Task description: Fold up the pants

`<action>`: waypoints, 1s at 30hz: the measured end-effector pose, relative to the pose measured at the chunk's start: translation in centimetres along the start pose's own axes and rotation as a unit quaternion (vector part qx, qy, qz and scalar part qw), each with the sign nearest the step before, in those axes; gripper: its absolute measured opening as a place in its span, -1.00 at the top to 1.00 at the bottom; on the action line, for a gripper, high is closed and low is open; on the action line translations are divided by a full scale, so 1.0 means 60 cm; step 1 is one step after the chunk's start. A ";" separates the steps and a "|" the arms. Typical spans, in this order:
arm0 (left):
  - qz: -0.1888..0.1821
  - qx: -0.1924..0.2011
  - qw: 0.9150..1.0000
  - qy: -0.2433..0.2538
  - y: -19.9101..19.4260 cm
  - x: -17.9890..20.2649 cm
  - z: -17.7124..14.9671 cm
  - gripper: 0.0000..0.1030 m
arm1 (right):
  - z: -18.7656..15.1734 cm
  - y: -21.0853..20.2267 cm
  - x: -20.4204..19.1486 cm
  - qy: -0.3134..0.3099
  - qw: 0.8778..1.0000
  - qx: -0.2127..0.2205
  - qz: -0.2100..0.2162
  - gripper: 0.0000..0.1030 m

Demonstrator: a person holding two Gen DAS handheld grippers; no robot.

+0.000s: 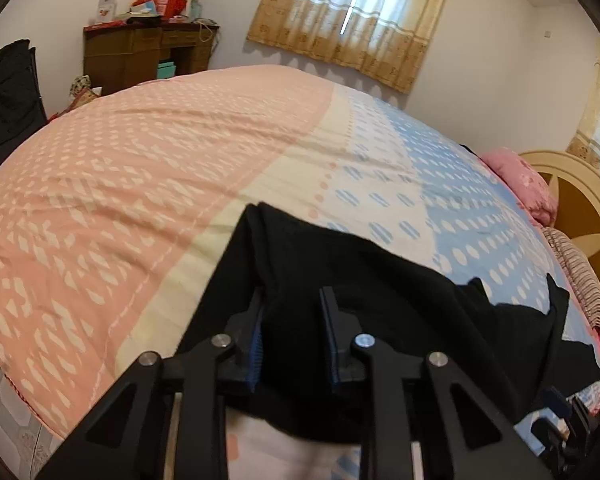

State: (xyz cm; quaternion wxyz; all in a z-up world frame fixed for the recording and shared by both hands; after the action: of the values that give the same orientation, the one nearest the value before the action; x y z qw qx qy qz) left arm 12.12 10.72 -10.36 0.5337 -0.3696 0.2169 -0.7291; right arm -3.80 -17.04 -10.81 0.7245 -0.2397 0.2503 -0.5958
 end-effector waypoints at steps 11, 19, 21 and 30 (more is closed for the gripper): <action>0.058 -0.031 0.997 0.028 -0.058 -0.002 0.047 0.63 | -0.004 0.004 -0.004 0.003 1.000 -0.002 0.010 -0.04; 0.194 -0.009 0.979 0.059 0.002 -0.036 0.021 -0.42 | -0.011 0.003 0.002 0.001 1.000 -0.009 0.006 -0.04; 0.216 -0.001 0.975 0.045 -0.018 -0.049 0.017 -0.58 | -0.008 0.003 0.015 0.013 1.000 -0.008 0.007 -0.04; 0.197 0.099 0.975 0.034 -0.095 0.021 0.016 -0.55 | 0.122 0.057 0.059 -0.011 0.999 0.009 0.042 -0.04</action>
State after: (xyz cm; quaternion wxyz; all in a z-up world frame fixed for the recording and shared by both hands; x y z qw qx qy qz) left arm 9.16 11.53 -5.33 0.6932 -0.2394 0.2300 -0.6397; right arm 4.04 -19.54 -7.74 0.7538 -0.2291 0.2462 -0.5645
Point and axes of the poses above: each gripper's, at about its wrist camera, not at the fingertips, and y roughly the way its jaws point, x to its right, z to its top, the point moved 4 cm from there along y, roughly the way its jaws point, and after that the axes turned 5 degrees about -x, right-handed, at the moved point
